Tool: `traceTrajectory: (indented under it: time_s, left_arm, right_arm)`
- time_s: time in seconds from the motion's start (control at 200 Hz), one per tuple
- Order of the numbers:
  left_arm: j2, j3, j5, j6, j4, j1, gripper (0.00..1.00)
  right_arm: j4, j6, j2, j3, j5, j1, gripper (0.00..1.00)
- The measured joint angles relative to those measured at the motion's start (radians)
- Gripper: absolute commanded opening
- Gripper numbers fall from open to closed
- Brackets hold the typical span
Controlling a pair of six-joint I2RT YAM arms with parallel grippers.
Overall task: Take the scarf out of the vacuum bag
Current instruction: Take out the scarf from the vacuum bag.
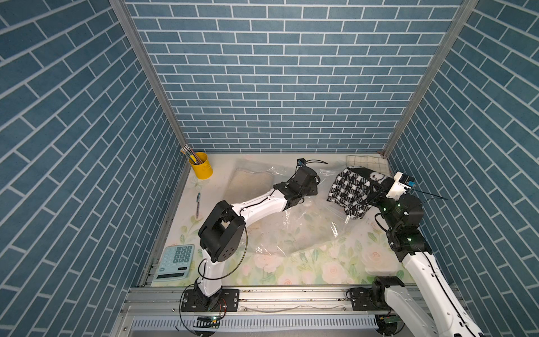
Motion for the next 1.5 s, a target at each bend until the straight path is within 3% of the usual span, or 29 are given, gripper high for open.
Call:
traceTrajectory:
  time_s: [0.17, 0.61, 0.94, 1.5]
  left_arm:
    - [-0.021, -0.005, -0.006, 0.0, -0.002, 0.0, 0.0]
    - [-0.041, -0.03, -0.031, 0.0, -0.002, 0.002, 0.0]
    - [-0.053, -0.031, -0.047, 0.0, -0.003, 0.002, 0.0]
    - [-0.164, -0.022, -0.092, 0.009, -0.038, 0.002, 0.0]
  right_arm:
    - [0.054, 0.0, -0.002, -0.023, 0.104, 0.0, 0.0]
    - [0.341, -0.029, 0.076, -0.029, 0.205, 0.007, 0.0]
    - [0.339, -0.18, 0.042, -0.029, 0.465, 0.103, 0.0]
    - [0.269, -0.184, 0.18, -0.039, 0.655, 0.111, 0.0]
